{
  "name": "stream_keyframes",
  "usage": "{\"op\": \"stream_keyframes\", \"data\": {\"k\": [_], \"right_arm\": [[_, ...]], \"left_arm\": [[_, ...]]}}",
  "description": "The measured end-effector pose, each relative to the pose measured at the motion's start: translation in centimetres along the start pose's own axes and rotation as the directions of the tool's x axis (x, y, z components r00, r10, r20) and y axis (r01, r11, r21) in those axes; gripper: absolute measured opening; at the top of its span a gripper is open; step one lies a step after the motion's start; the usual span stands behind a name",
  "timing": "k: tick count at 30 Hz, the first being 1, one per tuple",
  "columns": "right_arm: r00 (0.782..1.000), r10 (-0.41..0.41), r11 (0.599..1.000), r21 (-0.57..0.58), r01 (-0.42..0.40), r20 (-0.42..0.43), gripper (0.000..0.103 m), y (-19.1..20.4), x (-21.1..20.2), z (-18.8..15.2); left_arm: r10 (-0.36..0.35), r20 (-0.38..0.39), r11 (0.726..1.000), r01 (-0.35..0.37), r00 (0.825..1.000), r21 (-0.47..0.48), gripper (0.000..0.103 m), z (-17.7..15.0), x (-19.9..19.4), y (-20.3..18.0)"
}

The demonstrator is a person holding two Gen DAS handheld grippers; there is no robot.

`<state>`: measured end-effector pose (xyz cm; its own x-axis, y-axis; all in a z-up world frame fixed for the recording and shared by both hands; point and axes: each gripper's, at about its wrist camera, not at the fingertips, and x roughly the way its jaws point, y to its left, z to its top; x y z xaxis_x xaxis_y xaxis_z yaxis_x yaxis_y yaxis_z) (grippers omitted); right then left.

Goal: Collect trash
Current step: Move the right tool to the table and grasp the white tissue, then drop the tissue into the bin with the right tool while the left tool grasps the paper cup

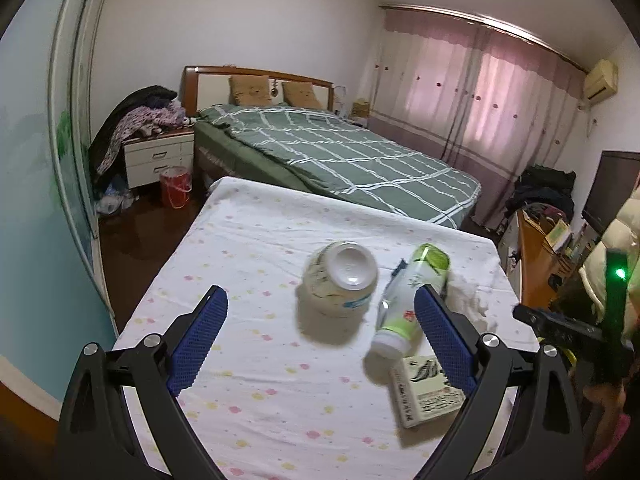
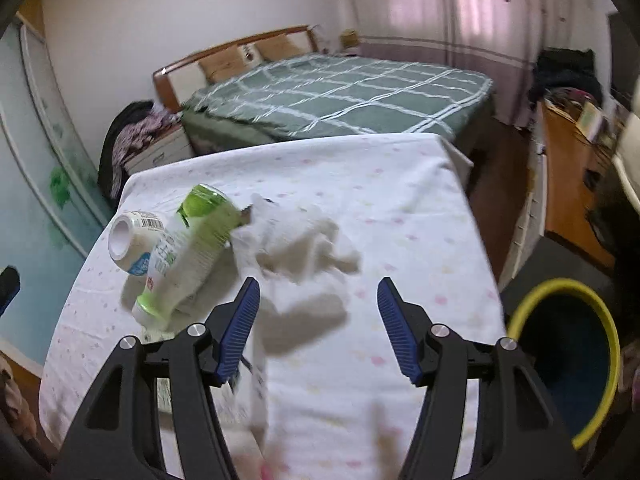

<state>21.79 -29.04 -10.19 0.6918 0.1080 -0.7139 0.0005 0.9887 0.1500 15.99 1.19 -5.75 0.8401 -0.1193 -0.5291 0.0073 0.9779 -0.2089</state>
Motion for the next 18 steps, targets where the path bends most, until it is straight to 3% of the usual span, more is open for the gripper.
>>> {"op": "stream_keyframes", "data": {"k": [6,15,18], "right_arm": [[0.997,0.017,0.998,-0.051,-0.021,-0.069,0.058,1.9,3.8,1.9],[0.988,0.001,0.999,-0.045,-0.008,-0.153,0.059,2.0,8.3,1.5],[0.986,0.011,0.999,-0.035,-0.017,-0.165,0.033,1.6,8.3,1.3]], "left_arm": [[0.016,-0.004,1.0,-0.016,1.0,-0.015,0.093,-0.4,0.9,0.1],[0.002,-0.024,1.0,-0.002,1.0,-0.007,0.093,-0.9,1.8,-0.9],[-0.002,-0.034,1.0,0.002,0.999,-0.011,0.093,-1.1,2.2,-1.0]]}}
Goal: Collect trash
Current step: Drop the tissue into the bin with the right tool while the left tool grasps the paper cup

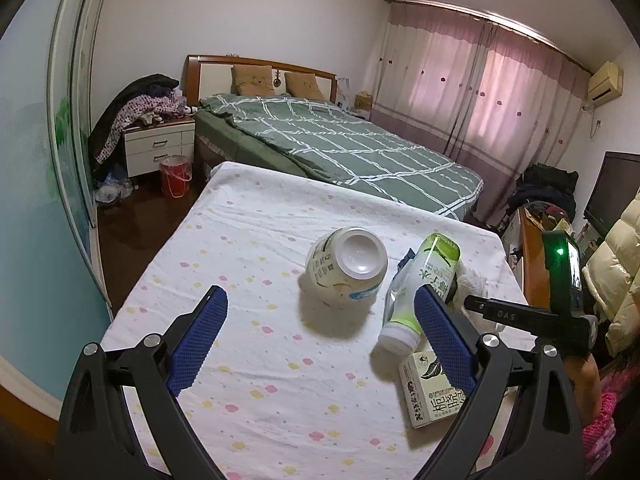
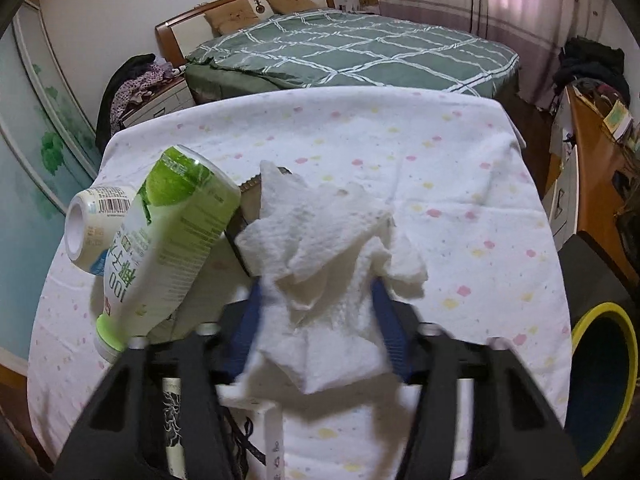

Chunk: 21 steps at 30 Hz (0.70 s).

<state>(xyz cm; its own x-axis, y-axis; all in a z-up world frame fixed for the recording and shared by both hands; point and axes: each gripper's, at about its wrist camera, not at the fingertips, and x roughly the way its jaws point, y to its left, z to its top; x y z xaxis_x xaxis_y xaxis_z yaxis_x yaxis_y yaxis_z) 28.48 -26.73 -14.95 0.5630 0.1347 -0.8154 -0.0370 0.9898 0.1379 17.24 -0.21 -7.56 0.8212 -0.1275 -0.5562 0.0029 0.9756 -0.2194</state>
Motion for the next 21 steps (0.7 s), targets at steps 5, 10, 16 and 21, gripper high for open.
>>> {"op": "stream_keyframes", "data": {"k": [5,10,16,21], "right_arm": [[1.0,0.011,1.0,0.01,-0.011,0.004,0.008,-0.5,-0.3,-0.4],[0.998,0.01,0.999,0.039,-0.012,0.059,0.006,-1.5,-2.5,-1.0],[0.986,-0.007,0.996,0.09,-0.008,0.166,0.005,-3.3,-7.1,-2.4],[0.97,-0.025,0.988,0.153,-0.013,0.241,0.004,-5.7,-11.1,-4.1]], "left_arm": [[-0.007,-0.007,1.0,0.007,1.0,0.011,0.093,-0.4,0.3,-0.6],[-0.013,-0.007,1.0,0.013,1.0,0.018,0.093,-0.6,0.1,-0.9],[-0.025,-0.011,0.999,0.025,1.0,0.035,0.093,-0.8,-0.1,-1.7],[-0.046,-0.017,0.997,0.047,0.999,0.061,0.093,-1.2,-0.4,-3.1]]}}
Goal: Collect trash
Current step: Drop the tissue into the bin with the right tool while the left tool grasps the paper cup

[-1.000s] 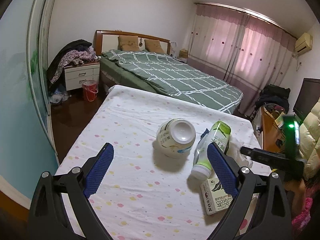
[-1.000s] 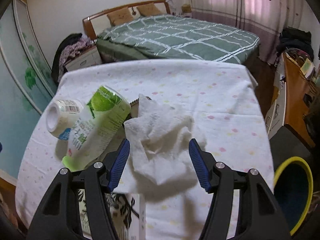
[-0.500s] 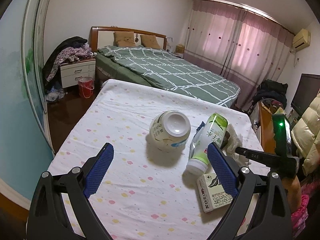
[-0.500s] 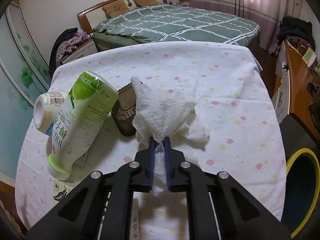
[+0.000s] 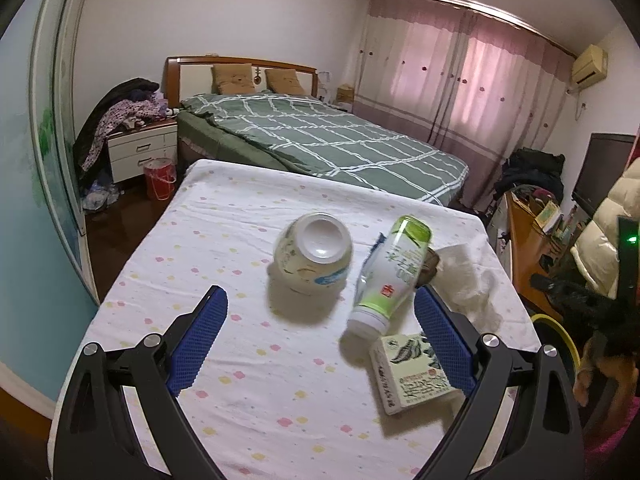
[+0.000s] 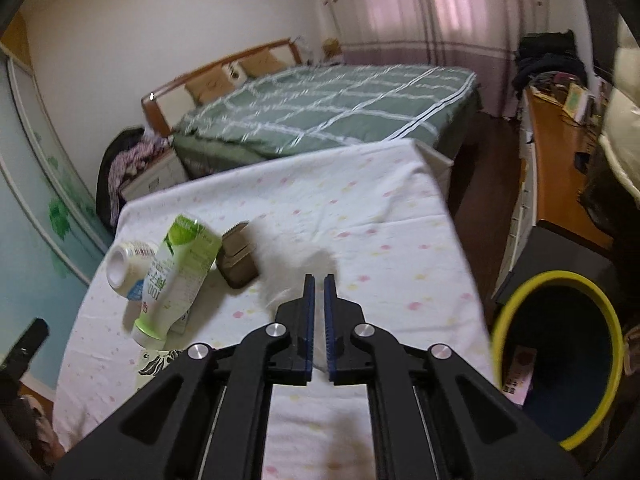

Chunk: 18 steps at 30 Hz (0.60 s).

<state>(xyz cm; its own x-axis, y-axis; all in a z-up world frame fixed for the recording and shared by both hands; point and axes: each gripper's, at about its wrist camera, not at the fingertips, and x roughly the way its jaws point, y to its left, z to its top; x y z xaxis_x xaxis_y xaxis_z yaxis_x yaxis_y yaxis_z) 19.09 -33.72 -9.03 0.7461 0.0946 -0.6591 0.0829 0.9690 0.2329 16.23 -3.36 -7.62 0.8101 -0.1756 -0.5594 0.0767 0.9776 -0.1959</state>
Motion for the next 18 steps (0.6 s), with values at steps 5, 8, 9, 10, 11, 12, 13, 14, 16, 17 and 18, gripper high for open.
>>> {"op": "stream_keyframes", "data": {"k": [5,8,9,10,11,12,13,14,16,17,18], "right_arm": [[1.0,-0.009,1.0,0.005,0.009,0.019,0.004,-0.9,-1.2,-0.1],[0.999,0.029,0.999,-0.028,-0.03,-0.035,0.039,0.3,0.8,-0.2],[0.999,0.033,0.999,-0.034,-0.034,-0.044,0.047,0.6,1.4,-0.3],[0.998,0.028,0.998,-0.051,-0.031,-0.053,0.052,1.2,2.4,-0.2],[0.998,0.022,0.998,-0.063,-0.026,-0.063,0.053,1.7,3.2,-0.2],[0.996,0.018,0.997,-0.075,-0.025,-0.084,0.053,2.3,4.1,-0.1],[0.994,0.026,0.996,-0.086,-0.035,-0.105,0.054,2.8,5.0,-0.1],[0.993,0.024,0.995,-0.097,-0.035,-0.119,0.056,3.2,5.6,-0.1],[0.991,-0.032,0.992,-0.126,0.016,-0.129,0.056,3.8,7.0,-0.2],[0.989,-0.047,0.991,-0.134,0.028,-0.14,0.056,4.0,7.7,-0.2],[0.986,-0.049,0.99,-0.136,0.027,-0.159,0.056,4.0,8.4,-0.2]], "left_arm": [[-0.018,-0.001,1.0,0.019,1.0,0.021,0.093,-0.2,-0.3,-1.5],[-0.013,0.007,0.999,0.013,1.0,0.03,0.093,-0.2,-0.7,-2.0],[-0.011,0.011,0.999,0.011,1.0,0.031,0.093,-0.2,-0.9,-2.1],[-0.01,0.016,0.999,0.01,1.0,0.031,0.093,-0.1,-1.2,-2.1],[-0.008,0.021,0.999,0.007,1.0,0.032,0.093,-0.1,-1.4,-2.1],[-0.005,0.026,0.999,0.005,1.0,0.033,0.093,0.0,-1.7,-2.1],[-0.005,0.029,0.999,0.004,1.0,0.034,0.093,0.0,-1.8,-2.1],[-0.003,0.03,0.999,0.002,1.0,0.035,0.093,0.0,-1.9,-2.1],[-0.007,0.03,0.999,0.006,1.0,0.035,0.093,0.0,-2.0,-2.1],[-0.009,0.029,0.999,0.008,1.0,0.035,0.093,0.0,-2.0,-2.1],[-0.012,0.027,0.999,0.011,1.0,0.036,0.093,0.0,-2.1,-2.1]]}}
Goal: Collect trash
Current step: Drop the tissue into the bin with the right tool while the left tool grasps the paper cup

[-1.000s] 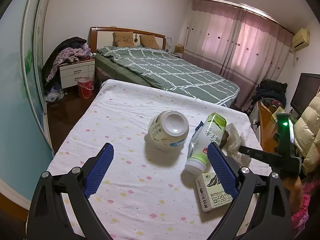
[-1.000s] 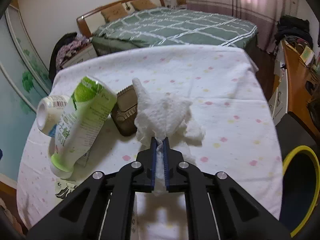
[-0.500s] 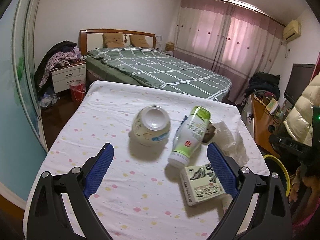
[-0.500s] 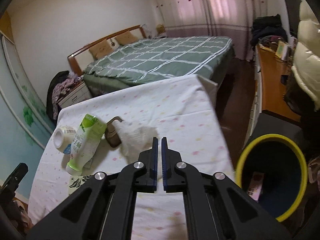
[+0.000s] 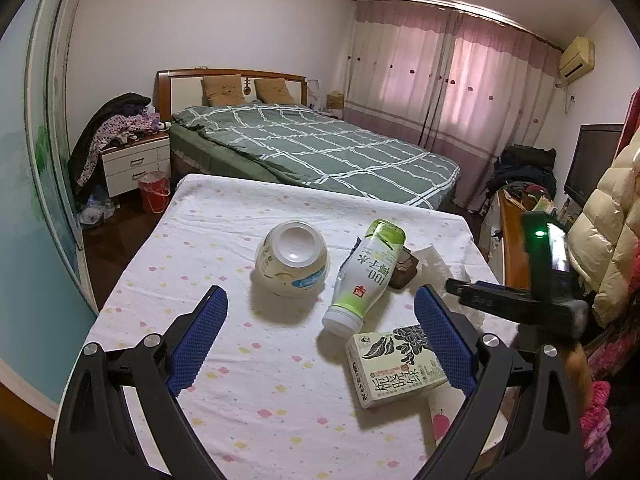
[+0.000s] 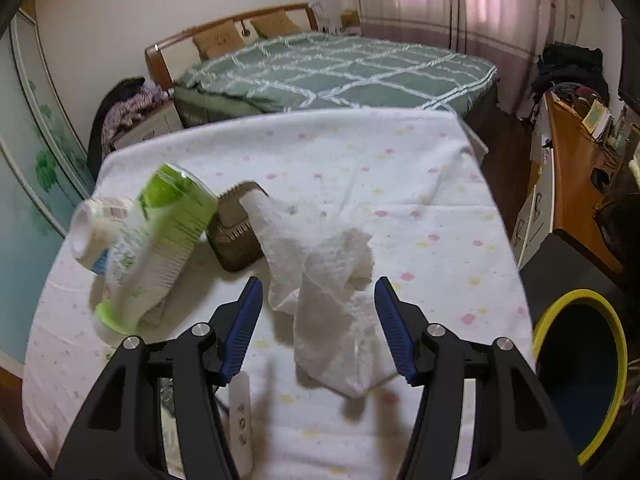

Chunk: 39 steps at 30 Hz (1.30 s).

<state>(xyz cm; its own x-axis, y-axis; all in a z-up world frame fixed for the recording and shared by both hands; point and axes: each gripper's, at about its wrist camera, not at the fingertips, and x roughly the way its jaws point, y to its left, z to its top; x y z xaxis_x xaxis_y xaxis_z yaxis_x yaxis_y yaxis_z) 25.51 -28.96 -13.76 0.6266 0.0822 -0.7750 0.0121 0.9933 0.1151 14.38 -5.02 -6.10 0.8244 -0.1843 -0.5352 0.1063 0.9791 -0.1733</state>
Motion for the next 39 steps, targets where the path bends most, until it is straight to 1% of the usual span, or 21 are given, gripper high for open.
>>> {"op": "stream_keyframes", "data": {"k": [1,2,3,4,6,12,16,18,23,27,30,34,39], "right_arm": [[1.0,0.002,1.0,-0.002,-0.002,-0.018,0.046,0.0,0.5,0.0],[1.0,0.003,1.0,-0.002,-0.003,-0.03,0.018,0.0,0.8,0.0],[0.999,0.003,1.0,-0.002,-0.003,-0.05,0.007,-0.2,1.0,-0.1],[0.999,0.009,1.0,0.004,-0.008,-0.054,0.006,-0.4,0.9,-0.2],[1.0,0.009,1.0,0.014,-0.009,-0.026,0.006,-0.7,0.1,-0.4],[0.995,0.012,0.998,0.052,-0.018,0.102,0.006,-2.5,-5.7,-0.7],[0.988,0.0,0.994,0.109,-0.018,0.157,0.006,-5.3,-9.3,-1.9],[0.984,-0.031,0.988,0.154,0.004,0.178,0.006,-7.3,-10.9,-3.1],[0.977,-0.109,0.962,0.269,0.057,0.185,0.006,-12.1,-13.1,-6.2],[0.971,-0.169,0.93,0.353,0.101,0.17,0.006,-16.1,-13.7,-8.3],[0.963,-0.218,0.909,0.393,0.14,0.161,0.006,-18.2,-13.9,-9.4],[0.955,-0.254,0.885,0.436,0.165,0.154,0.006,-20.6,-13.9,-10.5],[0.952,-0.272,0.867,0.467,0.177,0.144,0.006,-22.7,-13.6,-11.4]], "left_arm": [[-0.003,-0.004,1.0,0.003,1.0,0.001,0.093,0.0,0.0,0.0],[-0.007,-0.007,1.0,0.007,1.0,0.001,0.093,-0.1,0.0,-0.1],[-0.01,-0.01,1.0,0.01,1.0,0.002,0.093,-0.1,0.0,-0.1],[-0.012,-0.012,1.0,0.012,1.0,0.003,0.093,-0.1,0.1,-0.1],[-0.016,-0.014,1.0,0.016,1.0,0.006,0.093,-0.2,0.0,-0.2],[-0.034,-0.021,0.999,0.034,0.999,0.016,0.093,-0.4,-0.2,-0.9],[-0.057,-0.029,0.998,0.058,0.998,0.039,0.093,-0.7,-0.4,-2.1],[-0.07,-0.036,0.996,0.072,0.997,0.054,0.093,-1.0,-0.5,-2.9],[-0.101,-0.063,0.99,0.107,0.993,0.093,0.093,-2.1,-0.7,-5.2],[-0.127,-0.105,0.982,0.14,0.986,0.129,0.093,-3.5,-0.5,-7.7],[-0.138,-0.135,0.975,0.159,0.981,0.154,0.093,-4.7,-0.5,-9.4],[-0.137,-0.175,0.968,0.169,0.975,0.187,0.093,-6.0,0.0,-11.4],[-0.132,-0.202,0.963,0.174,0.97,0.206,0.093,-6.8,0.4,-12.8]]}}
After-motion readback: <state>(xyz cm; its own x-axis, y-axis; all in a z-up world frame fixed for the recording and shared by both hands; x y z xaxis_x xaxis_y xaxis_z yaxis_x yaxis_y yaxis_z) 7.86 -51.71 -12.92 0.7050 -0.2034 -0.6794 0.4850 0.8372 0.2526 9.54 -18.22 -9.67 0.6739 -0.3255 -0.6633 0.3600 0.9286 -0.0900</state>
